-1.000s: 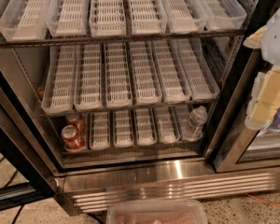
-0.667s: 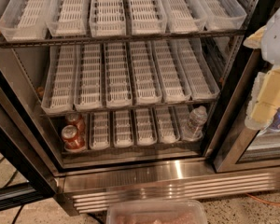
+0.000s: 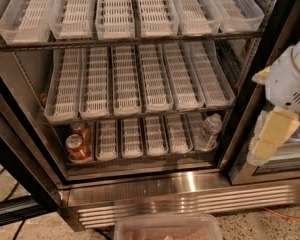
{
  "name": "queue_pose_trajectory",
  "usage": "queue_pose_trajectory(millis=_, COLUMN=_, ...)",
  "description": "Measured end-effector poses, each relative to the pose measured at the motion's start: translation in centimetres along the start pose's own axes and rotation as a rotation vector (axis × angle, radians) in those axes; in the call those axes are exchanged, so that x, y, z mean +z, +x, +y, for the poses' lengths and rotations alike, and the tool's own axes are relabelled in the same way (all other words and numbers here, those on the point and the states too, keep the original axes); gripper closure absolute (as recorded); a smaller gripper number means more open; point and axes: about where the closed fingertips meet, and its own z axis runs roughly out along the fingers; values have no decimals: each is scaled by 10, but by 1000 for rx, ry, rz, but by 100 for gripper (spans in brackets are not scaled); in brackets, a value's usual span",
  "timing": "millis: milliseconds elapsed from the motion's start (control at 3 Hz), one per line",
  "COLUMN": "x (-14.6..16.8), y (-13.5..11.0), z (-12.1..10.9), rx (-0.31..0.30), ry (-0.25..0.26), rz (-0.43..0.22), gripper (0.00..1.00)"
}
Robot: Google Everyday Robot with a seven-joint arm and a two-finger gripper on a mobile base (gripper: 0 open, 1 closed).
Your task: Pick water bottle from bottom shelf of fridge
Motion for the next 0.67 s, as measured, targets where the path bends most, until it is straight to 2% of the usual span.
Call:
queue_pose_trajectory(millis=333, x=52, y=12, z=15, rx=22, ry=-34, rz=-33, gripper=0)
queue_pose_trajectory(millis=667, x=90, y=21, z=22, rx=38, ry=-28, rz=-70, gripper=0)
